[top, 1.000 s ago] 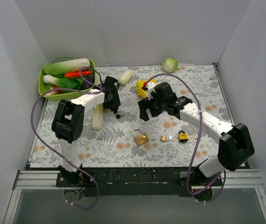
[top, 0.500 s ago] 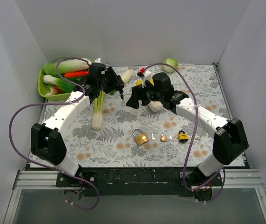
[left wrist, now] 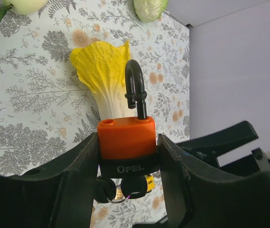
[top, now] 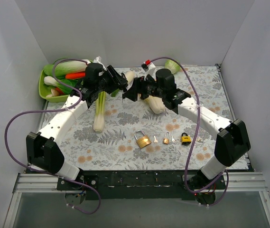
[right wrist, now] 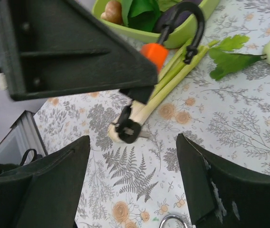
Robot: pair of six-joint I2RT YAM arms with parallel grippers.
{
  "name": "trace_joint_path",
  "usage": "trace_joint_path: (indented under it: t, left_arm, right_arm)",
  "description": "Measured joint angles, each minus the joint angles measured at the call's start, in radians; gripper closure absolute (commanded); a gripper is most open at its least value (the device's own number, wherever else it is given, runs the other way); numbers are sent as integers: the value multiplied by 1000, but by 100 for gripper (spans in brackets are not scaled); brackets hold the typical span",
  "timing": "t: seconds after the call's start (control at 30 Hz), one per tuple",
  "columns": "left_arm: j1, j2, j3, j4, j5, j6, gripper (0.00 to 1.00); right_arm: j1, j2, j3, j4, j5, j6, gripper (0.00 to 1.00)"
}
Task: Lock with the key
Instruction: Lock the lock.
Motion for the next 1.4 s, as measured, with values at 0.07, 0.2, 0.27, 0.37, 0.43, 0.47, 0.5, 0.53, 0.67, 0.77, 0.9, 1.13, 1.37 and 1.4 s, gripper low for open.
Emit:
trace_joint_path:
  t: [0.07,0.2,0.27,0.37,0.43,0.47,0.5,0.53,0.67,0.77,0.9,1.13,1.37,1.4]
  left_arm:
    - [0,-16,-8,5,6,-12,100]
    - [0,-28,-27,30,9,-49,100]
    - [3,-28,-42,44,9,-82,100]
    - [3,-28,-50,45,20,-129,100]
    - [3,-28,-50,48,26,-153,100]
    - [3,-28,-50,51,29,-166,100]
    - [3,-28,-50,52,33,-179,100]
    - [3,-28,-50,52,36,-187,100]
    - [3,-28,-50,53,47,-228,100]
    - [3,-26,-50,57,47,-256,100]
    - [8,-25,-50,64,48,-293,99]
    - [11,-15,-48,85,46,-352,98]
    - [22,-2,-48,86,26,-401,96]
    - [23,-1,-48,86,23,-406,94]
  right_arm:
    - [0,13,14,0,41,10,19]
    - [6,32,18,-3,135,46,21]
    - [14,34,18,0,169,56,21]
    - [33,34,18,27,230,68,22]
    - [39,34,17,55,250,71,22]
    - [40,34,17,67,258,73,23]
    - [41,34,17,77,264,74,23]
    - [45,34,17,84,271,74,24]
    - [52,34,18,103,310,75,41]
    - [69,37,26,111,346,71,46]
    - [84,49,47,113,382,66,48]
    - [99,64,75,103,439,68,52]
    - [113,100,110,89,517,65,45]
    - [114,105,114,87,524,64,50]
